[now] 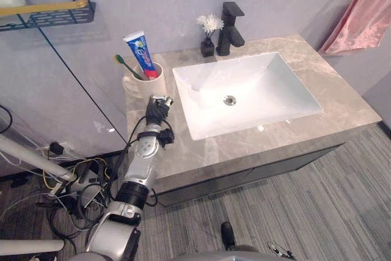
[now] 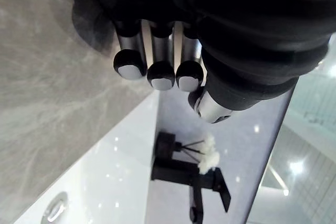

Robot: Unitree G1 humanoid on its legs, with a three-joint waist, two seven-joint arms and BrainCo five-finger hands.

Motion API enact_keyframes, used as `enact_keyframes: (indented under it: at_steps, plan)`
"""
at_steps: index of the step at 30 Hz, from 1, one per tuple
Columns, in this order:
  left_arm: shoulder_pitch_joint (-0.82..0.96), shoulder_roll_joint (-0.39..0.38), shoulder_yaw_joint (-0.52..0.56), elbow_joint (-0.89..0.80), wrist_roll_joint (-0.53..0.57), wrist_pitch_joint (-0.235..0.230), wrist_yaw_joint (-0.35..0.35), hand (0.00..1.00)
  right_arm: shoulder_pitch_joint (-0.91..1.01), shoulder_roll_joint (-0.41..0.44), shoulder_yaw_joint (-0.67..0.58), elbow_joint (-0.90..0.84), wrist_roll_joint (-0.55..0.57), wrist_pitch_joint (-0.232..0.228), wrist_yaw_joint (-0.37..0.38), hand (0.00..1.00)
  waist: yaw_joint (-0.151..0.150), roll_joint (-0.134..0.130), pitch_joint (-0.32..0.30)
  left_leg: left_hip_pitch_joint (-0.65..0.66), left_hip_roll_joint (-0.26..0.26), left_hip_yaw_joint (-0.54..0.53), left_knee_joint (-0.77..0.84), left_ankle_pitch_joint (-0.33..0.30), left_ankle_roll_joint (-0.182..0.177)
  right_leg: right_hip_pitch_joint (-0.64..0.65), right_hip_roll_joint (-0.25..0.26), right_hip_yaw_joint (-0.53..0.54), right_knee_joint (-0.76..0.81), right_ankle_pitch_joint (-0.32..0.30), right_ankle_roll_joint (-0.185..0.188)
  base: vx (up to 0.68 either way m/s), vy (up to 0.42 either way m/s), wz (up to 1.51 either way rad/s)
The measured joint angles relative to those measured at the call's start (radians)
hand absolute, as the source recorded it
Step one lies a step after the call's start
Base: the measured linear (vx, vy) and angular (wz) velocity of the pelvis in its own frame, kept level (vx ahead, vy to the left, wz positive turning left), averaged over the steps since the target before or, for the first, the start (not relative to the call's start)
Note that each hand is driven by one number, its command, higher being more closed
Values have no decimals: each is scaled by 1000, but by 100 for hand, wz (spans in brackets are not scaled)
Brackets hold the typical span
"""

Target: Organize washtable

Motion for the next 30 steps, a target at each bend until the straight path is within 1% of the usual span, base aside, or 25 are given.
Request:
enact_keyframes:
  at_steps: [4, 11, 15, 17, 19, 25, 27, 30]
  plan:
    - [-23, 11, 1, 23, 2, -1, 2, 100, 0, 0, 1, -1, 0, 0, 2, 0, 0, 0, 0, -2, 0, 7, 1, -4, 1, -4, 1, 6, 0, 0, 0, 11, 6, -5]
    - [-64, 54, 8, 47, 17, 1, 17, 100, 3, -3, 0, -1, 0, 0, 4, 0, 0, 0, 1, -18, -2, 34, 0, -7, 2, -31, 4, 32, 0, 4, 2, 10, 7, -11]
    - [-91, 75, 38, 75, 42, 3, 23, 100, 3, -3, 0, -2, 0, -1, 9, 0, -1, -1, 6, -22, -2, 43, 1, -9, 3, -40, 5, 42, 0, 5, 3, 1, 5, -7]
    - [-101, 99, 40, 78, 53, 1, 24, 100, 3, -3, 0, -2, 0, -1, 11, 0, 1, -2, 8, -35, -4, 48, 4, -10, 3, -54, 5, 50, 0, 10, 4, -14, 7, -8]
    - [-135, 121, 41, 109, 57, 0, 24, 100, 2, -4, 0, -6, 0, -1, 19, 0, 1, -1, 25, -36, -5, 51, 7, -10, 3, -55, 4, 53, 0, 13, 4, -9, 2, -2]
    - [-212, 179, 53, 197, 71, 0, 23, 100, 2, -13, 2, -11, 0, -5, 24, 0, 1, 1, 45, -48, -6, 71, 12, -11, 4, -72, 7, 73, 0, 21, 4, -15, -3, -10]
    - [-243, 204, 76, 227, 72, 0, 23, 100, 3, -24, 5, -12, 1, -5, 27, 0, 0, 0, 60, -55, -7, 80, 16, -12, 5, -82, 8, 84, 0, 27, 4, -27, -3, -13]
    - [-256, 232, 84, 233, 72, 2, 24, 100, 3, -25, 7, -12, 0, -5, 34, 0, -3, 0, 61, -75, -7, 87, 21, -12, 5, -102, 9, 89, 0, 32, 2, -10, -10, -6]
